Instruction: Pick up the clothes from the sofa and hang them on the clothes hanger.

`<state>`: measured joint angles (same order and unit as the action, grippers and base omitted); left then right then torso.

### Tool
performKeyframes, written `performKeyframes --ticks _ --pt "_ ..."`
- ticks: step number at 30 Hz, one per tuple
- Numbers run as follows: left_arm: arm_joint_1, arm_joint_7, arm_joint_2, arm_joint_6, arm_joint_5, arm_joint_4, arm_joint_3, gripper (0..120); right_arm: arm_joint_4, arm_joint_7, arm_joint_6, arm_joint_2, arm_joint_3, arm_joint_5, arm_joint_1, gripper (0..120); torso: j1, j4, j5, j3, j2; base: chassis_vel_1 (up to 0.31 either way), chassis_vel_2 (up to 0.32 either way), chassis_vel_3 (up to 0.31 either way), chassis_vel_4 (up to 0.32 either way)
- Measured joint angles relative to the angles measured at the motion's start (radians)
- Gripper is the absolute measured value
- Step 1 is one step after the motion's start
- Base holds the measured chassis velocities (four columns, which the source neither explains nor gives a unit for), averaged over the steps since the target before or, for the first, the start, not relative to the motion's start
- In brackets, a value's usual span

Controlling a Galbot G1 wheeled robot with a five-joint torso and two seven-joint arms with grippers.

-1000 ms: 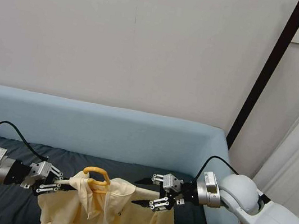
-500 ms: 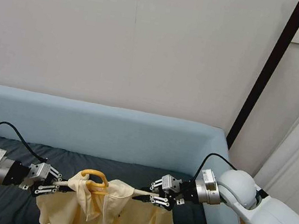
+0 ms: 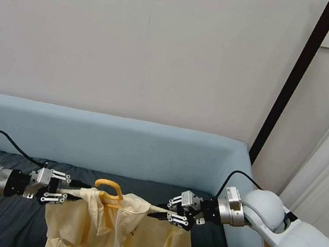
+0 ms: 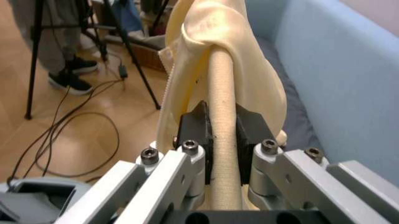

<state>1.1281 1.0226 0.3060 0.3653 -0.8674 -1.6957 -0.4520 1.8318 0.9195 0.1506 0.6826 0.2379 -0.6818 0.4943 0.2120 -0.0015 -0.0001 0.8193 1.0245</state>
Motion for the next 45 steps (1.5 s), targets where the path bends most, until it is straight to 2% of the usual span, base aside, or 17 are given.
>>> performKeyframes --ticks 2,6,7,12,13,14,16,17,21,22,27,32,33,38,39,42,45 --pt "-0.003 -0.003 0.000 0.008 -0.027 0.000 -0.006 48 0.000 -0.010 0.000 -0.003 -0.009 -0.012 0.009 8 0.000 -0.0001 0.0000 0.000 0.000 0.000 0.000 0.000 0.000" --pt "-0.013 -0.027 0.012 0.024 -0.122 -0.026 -0.038 68 0.001 -0.055 0.004 -0.015 -0.051 -0.054 0.034 8 0.000 -0.0001 0.0003 0.000 0.000 0.000 0.000 0.000 0.000" --pt "-0.013 -0.027 0.012 0.024 -0.122 -0.026 -0.038 68 0.001 -0.055 0.004 -0.015 -0.051 -0.054 0.034 8 0.000 -0.0001 0.0003 0.000 0.000 0.000 0.000 0.000 0.000" --pt "-0.001 -0.145 0.056 0.037 -0.202 -0.088 -0.051 82 0.023 -0.091 0.010 -0.026 -0.095 -0.082 0.049 8 0.000 0.0000 0.0004 0.000 0.000 0.000 0.000 0.000 0.000" --pt "0.023 -0.227 0.094 0.042 -0.258 -0.135 -0.052 90 0.040 -0.109 0.013 -0.038 -0.124 -0.092 0.059 8 0.000 -0.0003 0.0001 0.000 0.000 0.000 0.000 0.000 0.000" --pt "0.046 -0.257 0.126 0.049 -0.273 -0.160 -0.054 94 0.052 -0.118 0.014 -0.048 -0.141 -0.100 0.067 8 0.000 -0.0003 0.0003 0.000 0.000 0.000 0.000 0.000 0.000" --pt "0.087 -0.274 0.181 0.062 -0.237 -0.175 -0.056 98 0.067 -0.125 0.015 -0.064 -0.168 -0.119 0.081 8 0.000 -0.0001 0.0001 0.000 0.000 0.000 0.000 0.000 0.000" --pt "0.087 -0.274 0.181 0.062 -0.237 -0.175 -0.056 98 0.067 -0.125 0.015 -0.064 -0.168 -0.119 0.081 8 0.000 -0.0001 0.0001 0.000 0.000 0.000 0.000 0.000 0.000" --pt "0.146 -0.344 0.277 0.089 -0.137 -0.186 -0.052 100 0.100 -0.158 0.018 -0.097 -0.227 -0.187 0.138 8 0.000 -0.0003 0.0000 0.000 0.000 0.000 0.000 0.000 0.000" --pt "0.146 -0.344 0.277 0.089 -0.137 -0.186 -0.052 100 0.100 -0.158 0.018 -0.097 -0.227 -0.187 0.138 8 0.000 -0.0003 0.0000 0.000 0.000 0.000 0.000 0.000 0.000" --pt "0.208 -0.392 0.371 0.150 -0.014 -0.219 -0.041 100 0.120 -0.200 0.019 -0.120 -0.272 -0.232 0.176 8 0.000 0.0000 0.0003 0.000 0.000 0.000 0.000 0.000 0.000" --pt "0.295 -0.596 0.476 0.167 0.237 -0.288 -0.012 100 0.139 -0.259 0.019 -0.129 -0.288 -0.282 0.169 8 0.000 0.0001 0.0001 0.000 0.000 0.000 0.000 0.000 0.000" --pt "0.295 -0.596 0.476 0.167 0.237 -0.288 -0.012 100 0.139 -0.259 0.019 -0.129 -0.288 -0.282 0.169 8 0.000 0.0001 0.0001 0.000 0.000 0.000 0.000 0.000 0.000" --pt "0.338 -0.959 0.556 0.085 0.466 -0.346 0.026 100 0.148 -0.246 0.011 -0.133 -0.288 -0.285 0.170 8 0.000 -0.0001 0.0002 0.000 0.000 0.000 0.000 0.000 0.000" --pt "0.338 -0.959 0.556 0.085 0.466 -0.346 0.026 100 0.148 -0.246 0.011 -0.133 -0.288 -0.285 0.170 8 0.000 -0.0001 0.0002 0.000 0.000 0.000 0.000 0.000 0.000" --pt "0.341 -1.066 0.585 0.029 0.533 -0.368 0.050 100 0.148 -0.232 0.007 -0.129 -0.283 -0.281 0.171 8 0.000 -0.0001 0.0002 0.000 0.000 0.000 0.000 0.000 0.000" --pt "0.338 -1.083 0.600 0.020 0.568 -0.370 0.062 100 0.148 -0.226 0.006 -0.128 -0.280 -0.279 0.171 8 0.000 -0.0001 0.0001 0.000 0.000 0.000 0.000 0.000 0.000"
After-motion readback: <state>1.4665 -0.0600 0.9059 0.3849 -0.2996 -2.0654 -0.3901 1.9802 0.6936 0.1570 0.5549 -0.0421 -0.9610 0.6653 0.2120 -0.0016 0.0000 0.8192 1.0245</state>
